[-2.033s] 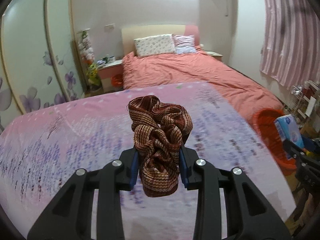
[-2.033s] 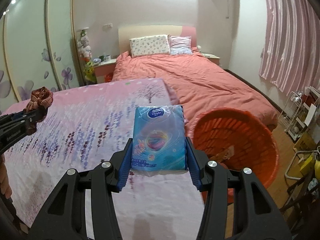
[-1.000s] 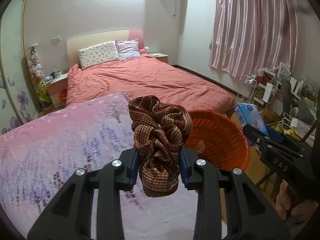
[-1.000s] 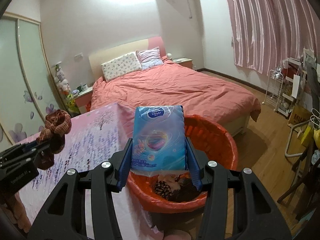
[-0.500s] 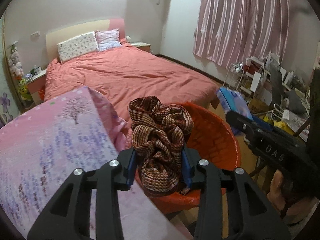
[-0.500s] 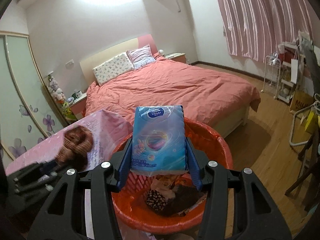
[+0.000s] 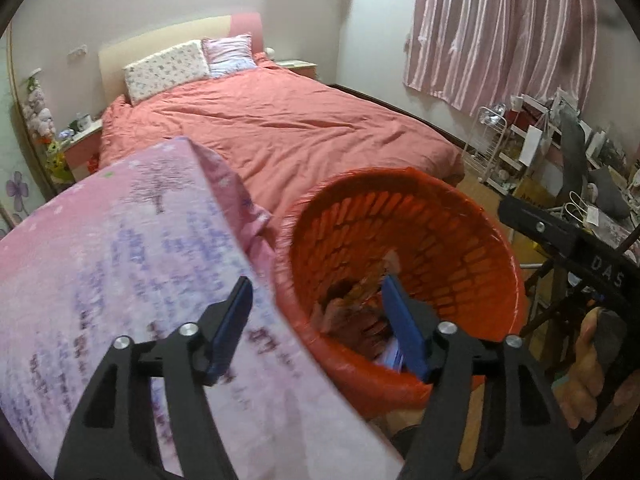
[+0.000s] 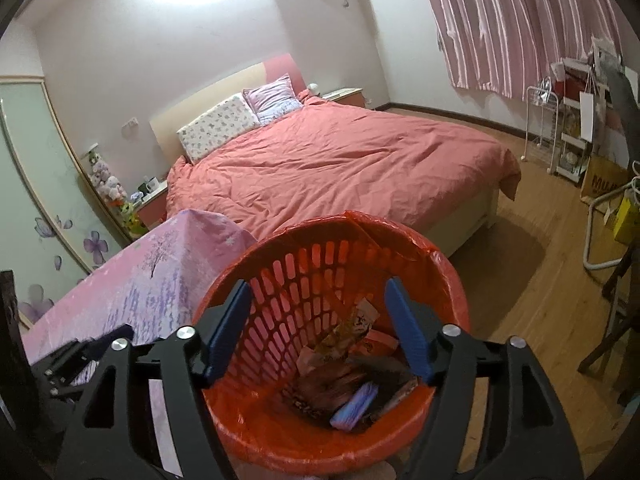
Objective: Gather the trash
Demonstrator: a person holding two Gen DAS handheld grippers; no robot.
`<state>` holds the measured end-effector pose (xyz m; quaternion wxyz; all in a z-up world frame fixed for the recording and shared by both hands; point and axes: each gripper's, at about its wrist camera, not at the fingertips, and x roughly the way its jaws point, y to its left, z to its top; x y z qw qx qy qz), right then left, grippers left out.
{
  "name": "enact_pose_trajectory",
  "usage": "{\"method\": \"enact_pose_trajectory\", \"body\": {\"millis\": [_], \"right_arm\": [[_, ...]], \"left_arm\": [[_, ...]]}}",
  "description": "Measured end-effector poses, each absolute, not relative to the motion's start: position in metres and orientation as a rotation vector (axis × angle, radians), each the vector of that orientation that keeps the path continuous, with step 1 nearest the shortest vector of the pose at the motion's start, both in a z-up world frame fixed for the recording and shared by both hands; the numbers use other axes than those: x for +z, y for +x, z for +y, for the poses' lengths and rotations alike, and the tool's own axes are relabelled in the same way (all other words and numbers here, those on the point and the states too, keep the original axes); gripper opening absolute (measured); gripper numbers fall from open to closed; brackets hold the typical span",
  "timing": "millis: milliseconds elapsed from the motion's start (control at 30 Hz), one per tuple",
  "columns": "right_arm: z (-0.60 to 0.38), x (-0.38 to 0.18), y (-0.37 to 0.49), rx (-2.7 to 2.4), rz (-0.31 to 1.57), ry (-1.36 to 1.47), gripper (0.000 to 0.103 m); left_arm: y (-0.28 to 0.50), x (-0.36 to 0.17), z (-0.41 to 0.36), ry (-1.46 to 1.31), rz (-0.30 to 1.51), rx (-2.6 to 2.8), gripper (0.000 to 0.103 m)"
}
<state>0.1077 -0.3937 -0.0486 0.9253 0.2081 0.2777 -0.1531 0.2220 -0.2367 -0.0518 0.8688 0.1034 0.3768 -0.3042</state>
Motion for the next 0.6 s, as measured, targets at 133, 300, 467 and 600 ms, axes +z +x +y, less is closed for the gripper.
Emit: {"method": "enact_pose_trajectory", "body": {"millis": [133, 300, 467, 600], "right_arm": [[-0.373, -0.035, 0.092, -0.327, 0.555, 0.355, 0.081], [-0.341, -0.015, 0.067, -0.335, 0.519, 0.265, 0.089], [-0.306, 0.002, 0.038, -0.377, 0.476, 0.188, 0.1], [-0.274, 0.01, 0.016, -0.405, 0.458, 0.104, 0.101]], "left_arm": [[0.203, -0.034, -0.201, 0.201, 0.741, -0.589, 0.083], [0.164, -0.01, -0.143, 0.174, 0.655, -0.5, 0.098], [0.125, 0.003, -0.097, 0.175, 0.603, -0.401, 0.099], [0.095, 0.004, -0.068, 0.176, 0.58, -0.333, 0.099]]}}
